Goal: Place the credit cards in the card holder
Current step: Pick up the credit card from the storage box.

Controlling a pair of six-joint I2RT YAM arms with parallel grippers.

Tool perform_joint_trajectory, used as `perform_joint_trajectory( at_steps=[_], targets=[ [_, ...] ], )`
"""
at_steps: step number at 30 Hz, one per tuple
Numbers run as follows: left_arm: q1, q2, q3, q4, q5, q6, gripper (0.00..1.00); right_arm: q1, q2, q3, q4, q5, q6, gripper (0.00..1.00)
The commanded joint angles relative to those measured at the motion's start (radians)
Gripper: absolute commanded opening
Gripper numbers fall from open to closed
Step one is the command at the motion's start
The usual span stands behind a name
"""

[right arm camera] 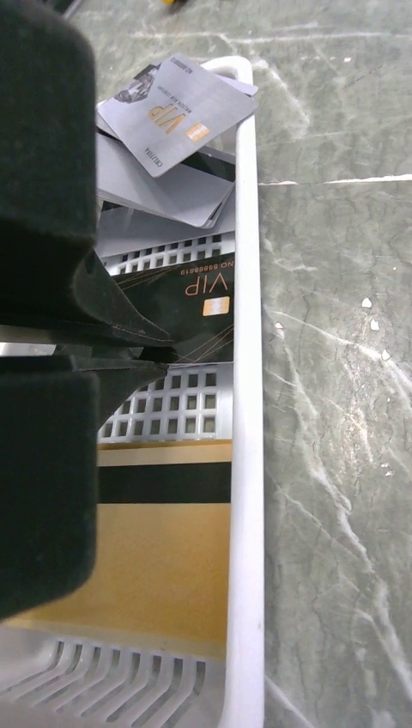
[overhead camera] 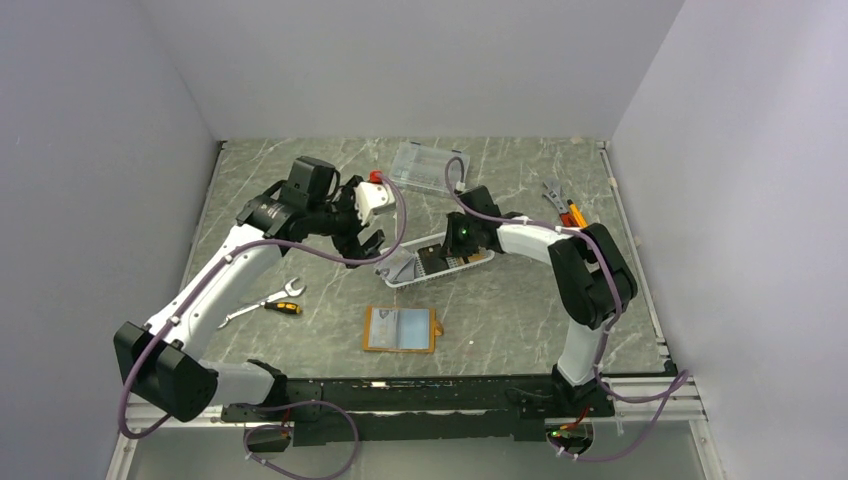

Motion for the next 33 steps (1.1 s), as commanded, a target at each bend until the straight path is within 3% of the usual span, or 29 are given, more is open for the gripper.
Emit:
perform_joint_trajectory(
  at_steps=[1,13,27,33],
  targets=[
    [0.002,0.027,0.016,0.056,0.042,-0.025,0.99,-0.028,-0.033,-0.076,0.016,0.023,0.013,0.03],
    [-0.002,0.183,0.079,0.135,0.061,-0.074,0.99,-0.068,-0.159,-0.13,0.133,-0.09,0.037,0.0],
    [-0.001,0.177,0.021,0.248,0.143,-0.2,0.99,-0.101,-0.235,-0.186,0.213,-0.193,0.069,0.0],
    [0.01,0.178,-0.006,0.287,0.175,-0.314,0.86,-0.114,-0.29,-0.178,0.23,-0.22,0.095,0.0]
  ],
)
